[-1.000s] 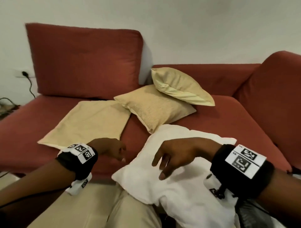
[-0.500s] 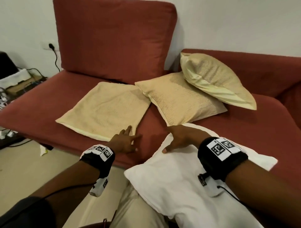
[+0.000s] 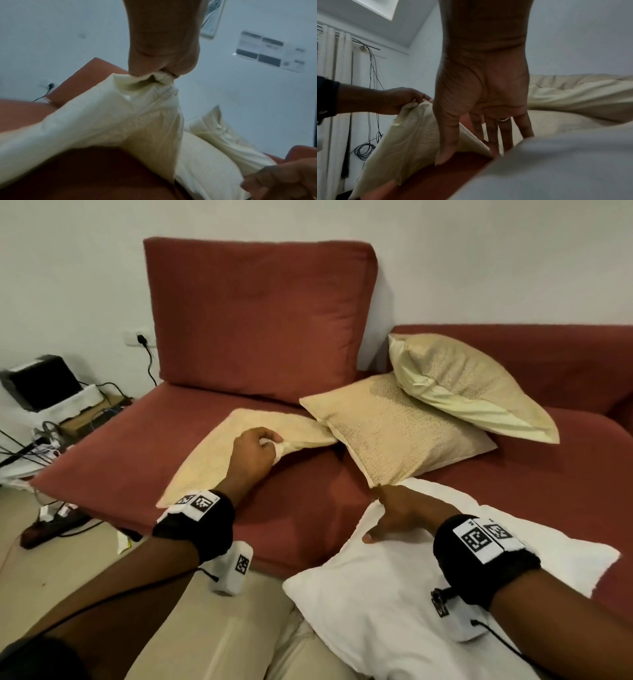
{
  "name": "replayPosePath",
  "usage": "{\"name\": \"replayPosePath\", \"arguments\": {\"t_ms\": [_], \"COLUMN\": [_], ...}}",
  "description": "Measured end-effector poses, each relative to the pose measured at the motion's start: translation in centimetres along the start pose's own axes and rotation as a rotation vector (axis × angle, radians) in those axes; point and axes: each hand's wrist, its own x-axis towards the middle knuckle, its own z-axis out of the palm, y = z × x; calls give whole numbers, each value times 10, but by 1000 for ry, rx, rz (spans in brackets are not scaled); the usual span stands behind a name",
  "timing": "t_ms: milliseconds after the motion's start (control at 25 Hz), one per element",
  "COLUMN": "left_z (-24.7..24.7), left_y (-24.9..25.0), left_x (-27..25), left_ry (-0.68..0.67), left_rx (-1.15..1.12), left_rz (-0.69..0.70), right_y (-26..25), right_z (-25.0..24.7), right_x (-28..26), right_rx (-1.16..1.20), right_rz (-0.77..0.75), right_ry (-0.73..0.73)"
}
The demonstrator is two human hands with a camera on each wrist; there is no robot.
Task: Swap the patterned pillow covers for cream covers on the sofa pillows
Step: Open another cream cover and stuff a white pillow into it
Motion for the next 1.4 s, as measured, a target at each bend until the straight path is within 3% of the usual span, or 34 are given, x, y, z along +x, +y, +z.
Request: {"name": "replayPosePath", "arguments": {"t_ms": [80, 200, 280, 360, 480, 720, 840, 920, 1000, 1120, 1240, 1400], "left_z": [-32, -66, -79, -90, -111, -139, -140, -143, -138, -125, -114, -113], "left_y": [39, 93, 131, 171, 225, 295, 313, 317, 322, 326, 326, 306], "left_x": [1, -9, -25, -42, -62, -90, -100, -99, -98, -95, -91, -61], "left_ry": [-28, -226, -351, -406, -255, -205, -166, -121, -103, -179, -248, -174], "left_rx": [-70, -145, -45, 199, 448, 484, 828, 1133, 1224, 1067, 858, 636], "left_rz": [87, 203, 344, 574, 816, 923, 1053, 1042, 984, 943, 907, 682], "right_y": [-20, -56, -79, -95, -102, -97, -98, -99, -97, -101, -102, -81], "right_z": [-9, -21, -29, -40, -63, -85, -97, -104, -105, -98, -89, -83], "right_x": [-16, -38, -55, -76, -107, -150, -163, -167, -168, -160, -150, -136], "right_rx": [57, 188, 222, 276, 356, 516, 617, 645, 614, 580, 536, 376], "right_rz": [-70, -190, -270, -301, -281, -349, -352, -342, -319, -284, -197, -73], "right_ry": [70, 247, 380, 512, 717, 970, 1047, 1068, 1079, 1073, 1159, 1061]}}
